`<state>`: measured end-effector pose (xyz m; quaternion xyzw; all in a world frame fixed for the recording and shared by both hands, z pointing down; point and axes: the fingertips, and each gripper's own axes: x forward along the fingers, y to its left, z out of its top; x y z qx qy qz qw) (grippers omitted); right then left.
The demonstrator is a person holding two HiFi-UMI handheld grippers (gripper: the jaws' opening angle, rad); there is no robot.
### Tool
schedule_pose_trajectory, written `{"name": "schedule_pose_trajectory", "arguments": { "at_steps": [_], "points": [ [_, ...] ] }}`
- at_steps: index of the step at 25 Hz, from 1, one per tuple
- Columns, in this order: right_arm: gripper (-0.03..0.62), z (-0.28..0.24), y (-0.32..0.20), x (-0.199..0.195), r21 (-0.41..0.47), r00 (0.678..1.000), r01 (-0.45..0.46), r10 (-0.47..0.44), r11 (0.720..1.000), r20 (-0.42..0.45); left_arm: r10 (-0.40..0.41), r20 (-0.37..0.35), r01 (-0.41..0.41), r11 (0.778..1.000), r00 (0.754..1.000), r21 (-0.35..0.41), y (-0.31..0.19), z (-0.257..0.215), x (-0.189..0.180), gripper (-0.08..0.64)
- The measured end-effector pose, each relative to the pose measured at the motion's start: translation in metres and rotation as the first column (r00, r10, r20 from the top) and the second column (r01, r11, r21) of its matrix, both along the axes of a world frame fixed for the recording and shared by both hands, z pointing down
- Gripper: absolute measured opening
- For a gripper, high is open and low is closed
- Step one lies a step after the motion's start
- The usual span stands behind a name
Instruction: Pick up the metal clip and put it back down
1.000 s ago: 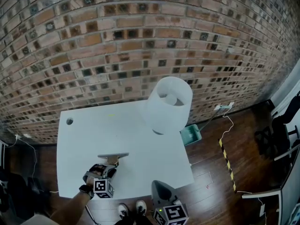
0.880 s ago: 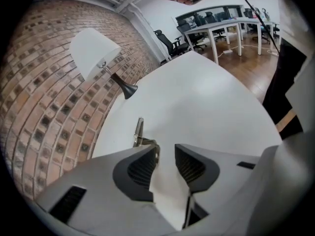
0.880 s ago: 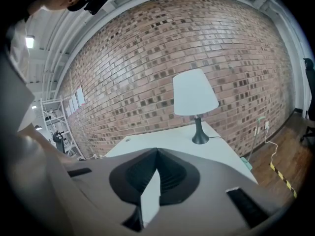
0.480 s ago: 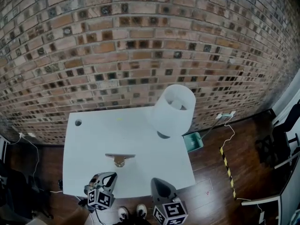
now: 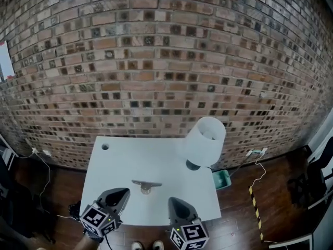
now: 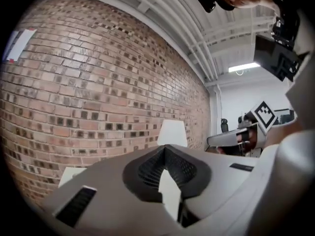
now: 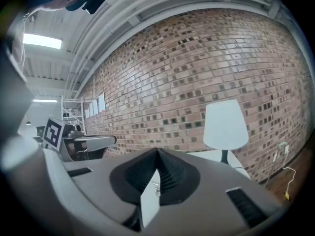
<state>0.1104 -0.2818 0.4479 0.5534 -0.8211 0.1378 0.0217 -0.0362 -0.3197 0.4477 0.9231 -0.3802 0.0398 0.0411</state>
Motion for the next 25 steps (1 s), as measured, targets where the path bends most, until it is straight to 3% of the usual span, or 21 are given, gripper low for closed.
{"name": "schedule_pose_trajectory", "arguments": {
  "at_steps": [7,11,17,22,25],
  "points": [
    [-0.02,-0.041,0.002,-0.017,0.129,0.999,0.04,-0.035,0.991,-0.038,-0.032,-0.07,0.036,0.998,0.997,0.058,0.02,-0.046,-0.022,-0.002],
    [-0.02,-0.056,0.012,-0.025,0.131,0.997,0.072,-0.067,0.989,-0.045,-0.056,-0.126,0.065,0.996,0.99,0.066,0.031,-0.06,-0.033,-0.002],
    [-0.02,-0.064,0.026,-0.033,0.144,0.994,0.097,-0.088,0.985,-0.064,-0.098,-0.121,0.104,0.993,0.988,0.046,0.037,-0.052,-0.05,-0.002],
    [-0.02,-0.062,0.034,-0.034,0.167,0.996,0.065,-0.053,0.984,-0.074,-0.087,-0.086,0.088,0.996,0.992,0.004,0.051,-0.047,-0.056,-0.002],
    [-0.02,-0.058,0.038,-0.04,0.168,0.995,0.051,-0.037,0.984,-0.088,-0.063,-0.116,0.065,0.998,0.991,0.009,0.055,-0.049,-0.062,-0.002]
  ]
}}
